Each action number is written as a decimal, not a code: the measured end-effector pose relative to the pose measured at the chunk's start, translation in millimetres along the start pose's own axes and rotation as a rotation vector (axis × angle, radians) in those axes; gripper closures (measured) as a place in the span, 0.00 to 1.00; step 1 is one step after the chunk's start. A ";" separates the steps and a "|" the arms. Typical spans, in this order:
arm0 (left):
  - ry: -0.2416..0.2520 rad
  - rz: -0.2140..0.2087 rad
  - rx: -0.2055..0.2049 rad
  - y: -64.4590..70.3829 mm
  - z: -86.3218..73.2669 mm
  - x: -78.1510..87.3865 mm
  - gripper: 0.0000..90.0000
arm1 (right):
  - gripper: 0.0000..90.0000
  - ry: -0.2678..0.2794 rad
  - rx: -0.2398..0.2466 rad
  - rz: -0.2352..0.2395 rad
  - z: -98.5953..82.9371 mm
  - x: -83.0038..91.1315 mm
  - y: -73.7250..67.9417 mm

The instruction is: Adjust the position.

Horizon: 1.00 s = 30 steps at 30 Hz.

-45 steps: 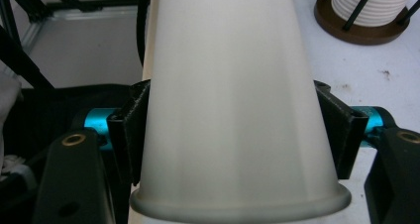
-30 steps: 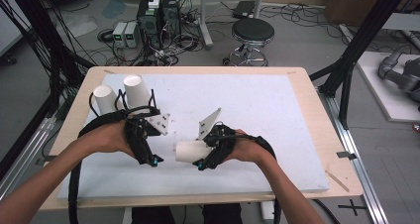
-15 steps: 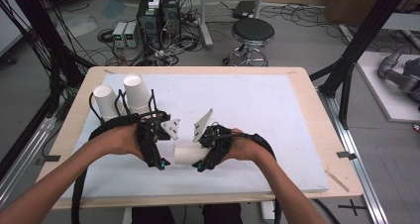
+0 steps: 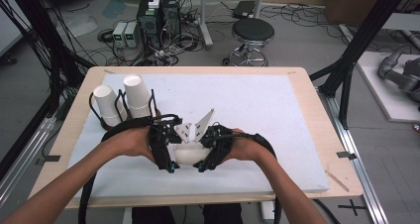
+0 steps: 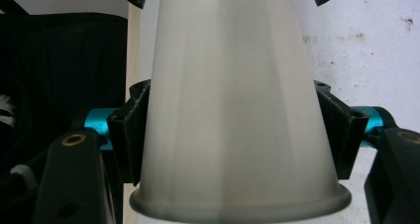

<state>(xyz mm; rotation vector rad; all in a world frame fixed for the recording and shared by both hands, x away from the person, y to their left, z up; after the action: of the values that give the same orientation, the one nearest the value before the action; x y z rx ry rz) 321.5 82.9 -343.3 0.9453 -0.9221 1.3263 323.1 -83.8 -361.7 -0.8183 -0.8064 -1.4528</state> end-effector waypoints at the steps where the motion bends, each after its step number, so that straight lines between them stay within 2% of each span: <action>1: 0.003 -0.002 -0.001 -0.2 0.1 -0.6 0.14 | 0.32 0.000 0.000 0.000 -0.2 0.0 -0.2; 8: -0.003 -0.004 0.003 -0.3 1.0 -6.1 0.14 | 0.32 0.011 0.000 -0.004 -3.3 -0.3 0.2; 13: 0.017 -0.020 0.011 -1.1 2.5 -8.9 0.14 | 0.32 0.014 0.005 0.008 -3.3 -0.4 0.0; 21: 0.023 -0.025 0.006 -1.6 4.6 -9.0 0.17 | 0.32 0.011 0.008 0.006 -3.3 -1.2 0.3; 24: 0.023 -0.037 0.003 -1.7 5.4 -9.9 0.22 | 0.32 0.014 0.007 0.003 -2.9 -1.7 0.5; 25: -0.010 -0.023 -0.035 -4.6 6.0 -8.7 0.23 | 0.32 0.012 0.010 0.003 -2.7 -1.8 0.7; 27: -0.012 -0.031 -0.042 -4.8 6.8 -10.1 0.27 | 0.32 0.008 0.009 0.001 -2.5 -2.7 0.7; 28: -0.004 -0.036 -0.034 -4.2 6.9 -10.9 0.30 | 0.32 0.009 0.009 0.000 -2.4 -3.2 0.8; 29: 0.037 -0.040 0.001 -1.6 6.9 -14.0 0.34 | 0.32 0.005 0.007 0.014 -2.4 -3.5 0.3; 30: 0.041 -0.041 0.004 -1.8 6.5 -14.9 0.37 | 0.32 0.006 0.004 0.017 -2.3 -3.4 0.1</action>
<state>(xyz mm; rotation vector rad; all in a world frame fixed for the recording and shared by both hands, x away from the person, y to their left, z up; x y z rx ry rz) 322.7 71.5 -354.9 0.9317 -0.8647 1.3091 323.3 -84.0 -365.8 -0.8153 -0.7956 -1.4380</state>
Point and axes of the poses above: each handheld gripper's, and its own axes: x roughly backward along the jaws, z roughly out of its top, y roughly to its right, the point moved 1 cm from there along -x, roughly forward along the jaws, and after that the axes turned 2 degrees about -z, right-handed, at the moved point
